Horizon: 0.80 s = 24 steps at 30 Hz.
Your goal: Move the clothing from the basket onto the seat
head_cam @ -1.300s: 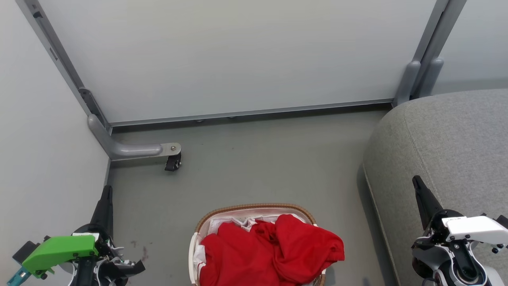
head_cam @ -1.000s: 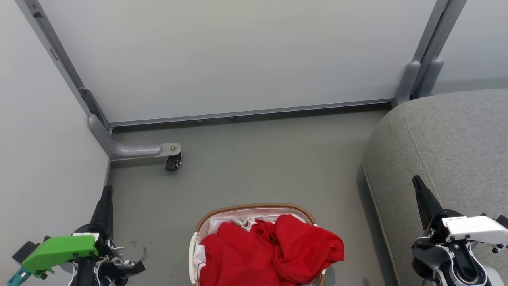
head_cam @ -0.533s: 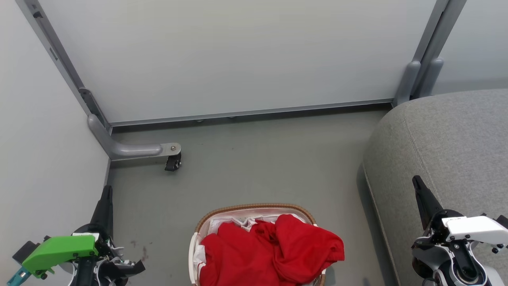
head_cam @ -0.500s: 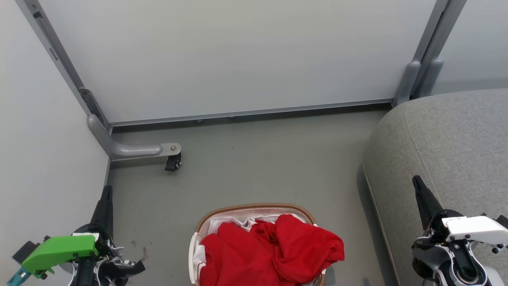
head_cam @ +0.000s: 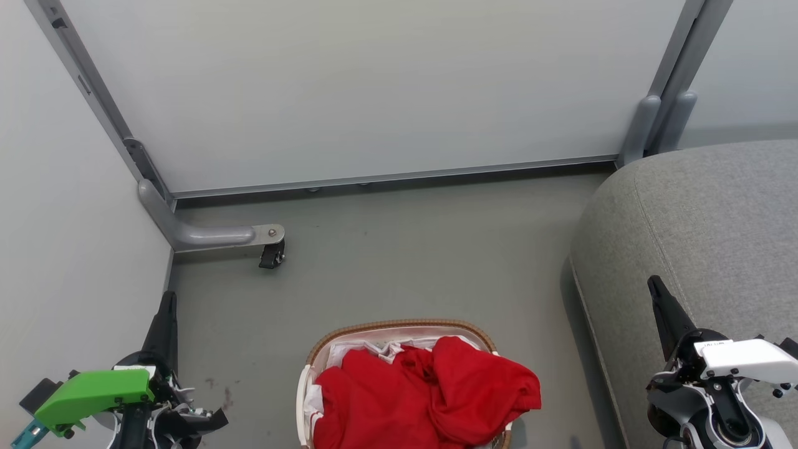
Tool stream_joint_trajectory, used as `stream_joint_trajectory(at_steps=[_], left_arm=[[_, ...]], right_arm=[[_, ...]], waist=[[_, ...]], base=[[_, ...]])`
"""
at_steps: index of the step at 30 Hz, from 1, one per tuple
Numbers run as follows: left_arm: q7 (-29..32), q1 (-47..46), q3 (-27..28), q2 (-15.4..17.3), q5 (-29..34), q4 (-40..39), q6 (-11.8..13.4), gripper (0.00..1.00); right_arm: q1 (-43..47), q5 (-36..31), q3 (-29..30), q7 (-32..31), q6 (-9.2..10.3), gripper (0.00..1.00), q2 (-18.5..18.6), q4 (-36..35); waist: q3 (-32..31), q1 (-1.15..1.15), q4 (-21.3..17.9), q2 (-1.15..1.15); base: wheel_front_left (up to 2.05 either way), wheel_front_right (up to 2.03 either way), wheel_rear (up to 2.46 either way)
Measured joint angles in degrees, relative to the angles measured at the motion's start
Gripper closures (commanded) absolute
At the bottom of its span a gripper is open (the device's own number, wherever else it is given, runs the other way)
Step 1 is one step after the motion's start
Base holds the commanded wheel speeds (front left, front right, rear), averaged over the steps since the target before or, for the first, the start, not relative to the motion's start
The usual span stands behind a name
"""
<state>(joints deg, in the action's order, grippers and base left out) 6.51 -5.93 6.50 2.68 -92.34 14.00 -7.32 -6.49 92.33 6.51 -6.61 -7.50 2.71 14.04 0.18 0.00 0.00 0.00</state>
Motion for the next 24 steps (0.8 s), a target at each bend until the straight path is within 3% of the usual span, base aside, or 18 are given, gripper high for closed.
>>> stream_joint_trajectory(at_steps=[3, 4, 5, 6, 16, 24], left_arm=[[0.0, 0.0, 0.0, 0.0, 0.0, 0.0, 0.0, 1.0], [0.0, 0.0, 0.0, 0.0, 0.0, 0.0, 0.0, 0.0], [-0.02, 0.1, -0.03, -0.08, 0.01, 0.31, 0.02, 1.0], [-0.02, 0.38, -0.05, -0.19, 0.01, 0.89, 0.07, 0.0], [-1.79, 1.97, -0.79, -0.32, 1.23, 3.26, 0.1, 0.0], [-3.94, 1.02, -1.7, 0.89, 10.79, 3.6, 0.1, 0.0]], right_arm=[[0.0, 0.0, 0.0, 0.0, 0.0, 1.0, 0.0, 0.0], [0.0, 0.0, 0.0, 0.0, 0.0, 0.0, 0.0, 0.0], [0.04, -0.01, -0.01, 0.0, 0.0, 1.0, -0.1, 0.32], [0.2, -0.01, -0.04, 0.0, 0.01, 0.0, -0.27, 0.82], [1.38, -1.33, -1.14, 1.67, 0.03, 0.0, -0.34, 2.24], [0.49, -8.76, -2.01, 3.93, 0.03, 0.0, 1.05, 2.11]], waist=[[0.0, 0.0, 0.0, 0.0], [0.0, 0.0, 0.0, 0.0], [0.0, 0.0, 0.0, 0.0], [0.0, 0.0, 0.0, 0.0], [0.07, 0.0, 0.03, 0.0], [0.11, 0.0, 0.07, 0.0]], base=[[0.0, 0.0, 0.0], [0.0, 0.0, 0.0], [0.0, 0.0, 0.0], [0.0, 0.0, 0.0], [0.0, 0.0, 0.0], [0.0, 0.0, 0.0]])
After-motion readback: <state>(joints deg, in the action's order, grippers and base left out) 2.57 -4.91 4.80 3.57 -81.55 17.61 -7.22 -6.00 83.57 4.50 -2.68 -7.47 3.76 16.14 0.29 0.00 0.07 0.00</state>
